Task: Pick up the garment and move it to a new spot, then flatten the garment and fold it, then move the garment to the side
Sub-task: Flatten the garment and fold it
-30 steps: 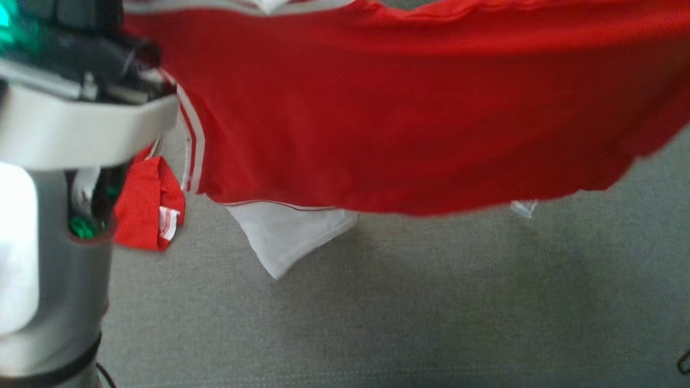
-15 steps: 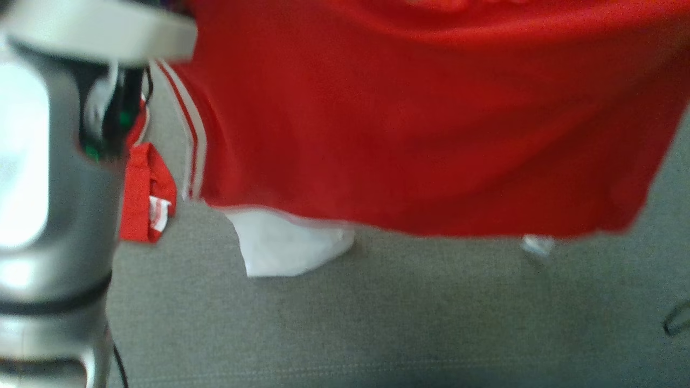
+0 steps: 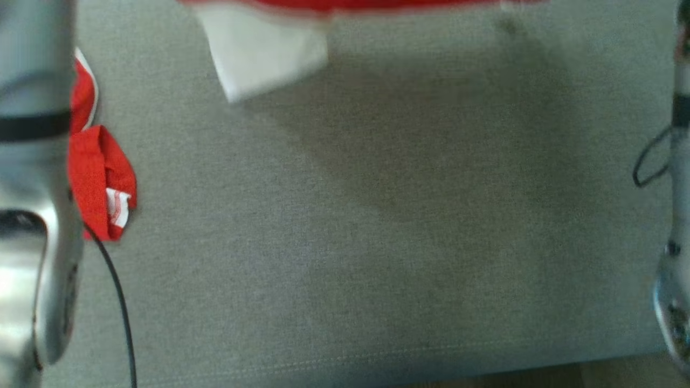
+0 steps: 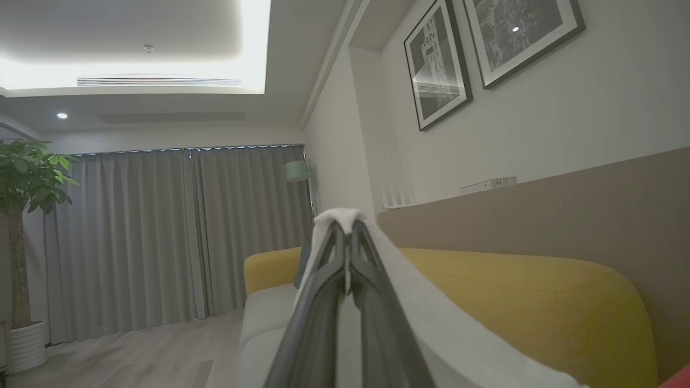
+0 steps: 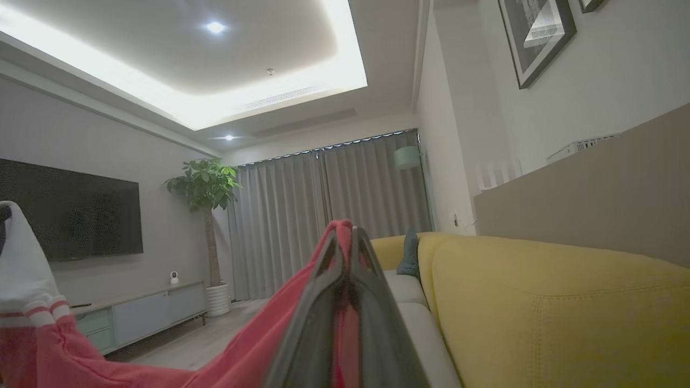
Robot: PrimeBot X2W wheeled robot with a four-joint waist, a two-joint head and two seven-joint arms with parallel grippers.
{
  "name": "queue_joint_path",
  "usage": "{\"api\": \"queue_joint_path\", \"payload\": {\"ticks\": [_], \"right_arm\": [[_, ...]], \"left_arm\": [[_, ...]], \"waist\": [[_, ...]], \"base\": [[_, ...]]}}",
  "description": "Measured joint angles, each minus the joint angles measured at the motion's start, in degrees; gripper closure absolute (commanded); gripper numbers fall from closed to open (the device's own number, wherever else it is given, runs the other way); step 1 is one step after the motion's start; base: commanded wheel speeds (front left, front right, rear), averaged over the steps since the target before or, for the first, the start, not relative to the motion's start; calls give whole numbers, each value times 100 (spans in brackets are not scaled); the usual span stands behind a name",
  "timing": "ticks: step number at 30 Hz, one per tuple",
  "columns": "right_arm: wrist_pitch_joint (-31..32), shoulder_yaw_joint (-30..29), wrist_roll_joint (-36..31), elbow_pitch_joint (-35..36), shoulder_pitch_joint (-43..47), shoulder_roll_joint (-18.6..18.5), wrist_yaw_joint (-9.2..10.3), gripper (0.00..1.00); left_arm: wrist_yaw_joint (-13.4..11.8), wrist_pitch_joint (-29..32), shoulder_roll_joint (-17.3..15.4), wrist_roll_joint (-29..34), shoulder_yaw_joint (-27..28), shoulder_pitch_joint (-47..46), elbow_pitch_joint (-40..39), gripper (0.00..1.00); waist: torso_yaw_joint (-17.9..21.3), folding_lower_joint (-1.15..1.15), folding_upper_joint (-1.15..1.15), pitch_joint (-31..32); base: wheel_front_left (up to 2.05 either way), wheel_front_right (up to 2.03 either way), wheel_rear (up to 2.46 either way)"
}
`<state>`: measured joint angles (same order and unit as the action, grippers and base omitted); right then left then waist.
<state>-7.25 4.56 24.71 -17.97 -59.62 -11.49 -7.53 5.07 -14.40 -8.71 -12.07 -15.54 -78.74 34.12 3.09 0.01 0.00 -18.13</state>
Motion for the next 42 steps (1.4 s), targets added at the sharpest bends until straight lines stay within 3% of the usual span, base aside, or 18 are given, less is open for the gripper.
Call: {"api": "queue_joint_path", "payload": {"ticks": [5, 12, 19, 23, 28, 30, 38, 42], "right_arm": [[-431, 555, 151, -1241, -777, 2, 0, 100], [-593, 1349, 452, -2883, -1040, 112, 0, 100], [-658, 1948, 929, -3543, -975, 160, 0, 100], [-699, 2051, 1245, -3475, -566, 79, 0, 100], [-713, 1981, 1419, -2819, 573, -278, 0, 100], [-713, 1802, 1443, -2310, 1330, -450, 0, 100], [-677, 1061, 1384, -970, 3373, -564, 0, 100], [-201, 590, 1212, -277, 4436, -530, 0, 100]], "left_arm": [[0, -41, 114, 13, 129, -510, 731, 100], [8, -38, 452, -260, 203, -34, 2028, 100], [102, -32, 537, -471, 444, 748, 2338, 100], [108, -32, 559, -466, 544, 1165, 1855, 100], [151, -32, 577, -363, 744, 2349, 676, 100], [151, -32, 579, -324, 913, 3266, -71, 100], [160, -32, 541, -162, 957, 5540, -1667, 100], [36, 275, 476, -108, 917, 6555, -2348, 100]], "waist": [[-3, 0, 0, -239], [-148, 1, 0, -714], [-253, 0, 0, -1174], [-330, 1, 0, -1287], [-389, -1, 0, -1129], [-411, -1, 0, -979], [-403, -1, 0, -438], [-417, -1, 0, -110]], "base": [[0, 0, 0], [0, 0, 0], [0, 0, 0], [0, 0, 0], [0, 0, 0], [0, 0, 0], [0, 0, 0], [0, 0, 0]]}}
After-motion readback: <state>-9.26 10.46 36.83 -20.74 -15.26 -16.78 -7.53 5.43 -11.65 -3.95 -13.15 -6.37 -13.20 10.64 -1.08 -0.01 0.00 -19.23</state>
